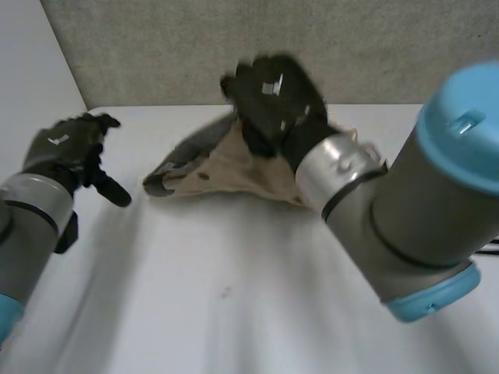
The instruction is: Fold the shorts.
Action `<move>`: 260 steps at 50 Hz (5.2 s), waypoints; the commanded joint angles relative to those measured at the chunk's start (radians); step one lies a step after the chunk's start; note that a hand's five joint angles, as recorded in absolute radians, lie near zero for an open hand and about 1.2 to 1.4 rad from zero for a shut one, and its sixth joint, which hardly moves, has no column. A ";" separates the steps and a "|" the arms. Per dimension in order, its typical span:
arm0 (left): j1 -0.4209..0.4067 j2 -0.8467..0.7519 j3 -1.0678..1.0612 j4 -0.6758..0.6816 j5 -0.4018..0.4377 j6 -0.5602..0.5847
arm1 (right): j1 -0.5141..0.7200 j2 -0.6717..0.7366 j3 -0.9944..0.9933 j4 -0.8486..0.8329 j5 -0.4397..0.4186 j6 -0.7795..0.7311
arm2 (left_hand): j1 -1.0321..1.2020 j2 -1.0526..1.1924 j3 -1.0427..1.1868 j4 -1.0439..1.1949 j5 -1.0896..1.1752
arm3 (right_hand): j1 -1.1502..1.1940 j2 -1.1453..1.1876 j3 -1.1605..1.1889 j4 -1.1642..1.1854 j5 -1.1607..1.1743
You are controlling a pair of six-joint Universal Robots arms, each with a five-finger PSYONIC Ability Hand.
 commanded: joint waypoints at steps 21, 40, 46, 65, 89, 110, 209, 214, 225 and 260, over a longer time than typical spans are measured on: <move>0.138 0.122 -0.026 0.006 0.085 -0.017 | -0.464 0.183 0.003 0.027 0.264 0.183 | -0.023 -0.017 -0.025 -0.018 -0.018 | 0.431 0.214 0.214 0.204 0.247; 0.087 0.058 -0.040 0.010 0.100 -0.015 | -0.498 -0.109 0.265 0.169 -0.030 -0.040 | -0.023 -0.017 -0.025 -0.018 -0.018 | -0.786 -1.003 -1.003 -1.013 -0.970; 0.075 0.036 -0.050 0.013 0.102 -0.014 | -0.478 -0.185 0.417 0.185 -0.110 -0.085 | -0.023 -0.017 -0.025 -0.018 -0.018 | -0.767 -0.984 -0.984 -0.994 -0.951; -0.014 -0.148 -0.023 0.139 0.117 -0.005 | -0.315 -0.092 0.626 0.023 0.015 0.070 | -0.011 -0.005 -0.013 -0.006 -0.007 | -0.491 -0.708 -0.708 -0.718 -0.675; -0.080 -0.298 0.023 0.179 0.183 0.008 | -0.234 -0.232 0.537 -0.103 0.095 -0.065 | -0.020 -0.014 -0.022 -0.015 -0.015 | 0.436 0.219 0.219 0.209 0.252; -0.204 -0.563 0.181 0.322 0.240 0.127 | -0.128 -0.446 0.388 0.121 0.080 -0.086 | 0.001 0.006 -0.002 0.006 0.005 | 0.436 0.219 0.219 0.209 0.252; -0.092 -1.005 0.970 0.431 0.194 0.321 | -0.271 0.593 -0.377 -0.282 0.135 -0.320 | -0.062 -0.056 -0.064 -0.057 -0.057 | -0.786 -1.003 -1.003 -1.013 -0.970; -0.095 -0.992 0.927 0.486 0.188 0.337 | -0.271 0.556 -0.351 -0.289 0.149 -0.307 | -0.062 -0.056 -0.064 -0.057 -0.057 | -0.786 -1.003 -1.003 -1.013 -0.970; -0.083 -0.697 0.616 0.487 0.186 0.334 | -0.300 0.233 -0.106 -0.250 0.151 -0.223 | -0.062 -0.056 -0.064 -0.057 -0.057 | -0.786 -1.003 -1.003 -1.013 -0.970; -0.083 0.067 -0.431 -0.031 0.194 0.107 | -0.503 -0.036 0.571 0.055 -0.279 -0.168 | 0.418 0.423 0.415 0.422 0.422 | -0.327 -0.543 -0.543 -0.553 -0.510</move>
